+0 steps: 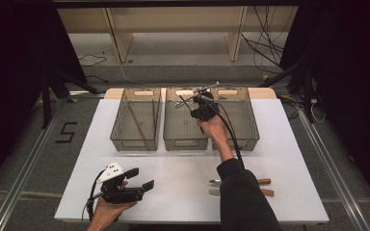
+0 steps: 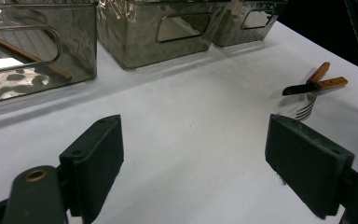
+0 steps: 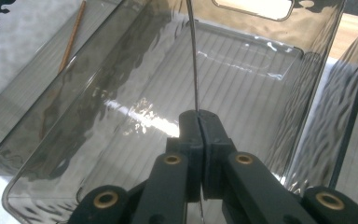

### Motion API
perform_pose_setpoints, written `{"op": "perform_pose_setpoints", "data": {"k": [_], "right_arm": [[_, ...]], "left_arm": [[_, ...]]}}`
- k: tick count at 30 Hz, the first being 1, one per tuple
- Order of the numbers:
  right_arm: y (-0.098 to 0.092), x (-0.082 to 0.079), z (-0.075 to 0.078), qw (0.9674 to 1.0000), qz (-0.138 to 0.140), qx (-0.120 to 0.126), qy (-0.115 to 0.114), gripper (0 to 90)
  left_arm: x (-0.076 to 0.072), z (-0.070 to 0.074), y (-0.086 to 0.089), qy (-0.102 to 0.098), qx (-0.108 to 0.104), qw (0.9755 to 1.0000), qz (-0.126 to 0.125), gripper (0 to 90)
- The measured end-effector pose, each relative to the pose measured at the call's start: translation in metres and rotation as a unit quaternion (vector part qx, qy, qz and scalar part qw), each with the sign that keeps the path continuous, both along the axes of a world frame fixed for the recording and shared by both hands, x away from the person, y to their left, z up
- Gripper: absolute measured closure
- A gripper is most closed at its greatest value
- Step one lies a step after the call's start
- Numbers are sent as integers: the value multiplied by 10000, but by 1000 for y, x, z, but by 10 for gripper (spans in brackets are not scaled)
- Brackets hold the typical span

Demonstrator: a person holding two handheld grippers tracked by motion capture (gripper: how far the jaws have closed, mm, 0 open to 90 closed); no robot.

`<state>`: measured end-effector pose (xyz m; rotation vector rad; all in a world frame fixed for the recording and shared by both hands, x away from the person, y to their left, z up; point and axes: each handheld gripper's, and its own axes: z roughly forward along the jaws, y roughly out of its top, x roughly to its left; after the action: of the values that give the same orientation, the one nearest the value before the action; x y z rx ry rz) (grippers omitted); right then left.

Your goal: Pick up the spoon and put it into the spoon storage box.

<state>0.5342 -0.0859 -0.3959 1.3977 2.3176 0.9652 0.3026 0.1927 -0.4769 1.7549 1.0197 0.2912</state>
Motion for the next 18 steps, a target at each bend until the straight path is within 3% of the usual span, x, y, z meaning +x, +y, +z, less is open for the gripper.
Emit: {"op": "perform_pose_setpoints", "data": {"k": [3,6,9,18], "right_arm": [[1,1,-1,10000,-18,9,2,868],[1,2,-2,10000,-28,16,21,693],[0,0,-1,10000,69,-39,22,685],[-4,-14,12,9988,466,159,-58,533]], "left_arm": [[0,0,0,-4,2,10000,-7,189],[0,0,0,2,4,10000,-7,189],[0,0,0,-7,7,10000,-7,189],[0,-1,-1,26,20,10000,-10,189]]}}
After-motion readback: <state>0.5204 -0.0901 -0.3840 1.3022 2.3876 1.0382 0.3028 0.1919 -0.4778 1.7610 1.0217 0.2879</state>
